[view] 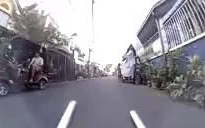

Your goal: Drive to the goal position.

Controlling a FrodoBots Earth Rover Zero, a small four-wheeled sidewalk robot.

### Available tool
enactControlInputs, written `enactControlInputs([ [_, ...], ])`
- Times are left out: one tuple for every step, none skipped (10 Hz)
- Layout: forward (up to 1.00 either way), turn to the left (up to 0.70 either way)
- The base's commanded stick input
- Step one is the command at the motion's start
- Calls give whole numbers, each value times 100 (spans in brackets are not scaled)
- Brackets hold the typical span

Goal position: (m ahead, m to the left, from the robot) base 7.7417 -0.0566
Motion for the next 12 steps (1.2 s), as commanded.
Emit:
enactControlInputs([
  [100,0],
  [100,0],
  [100,0],
  [100,0],
  [100,0],
  [100,0],
  [100,0],
  [100,-40],
  [100,-40],
  [100,-40],
  [100,-40],
  [100,-40],
])
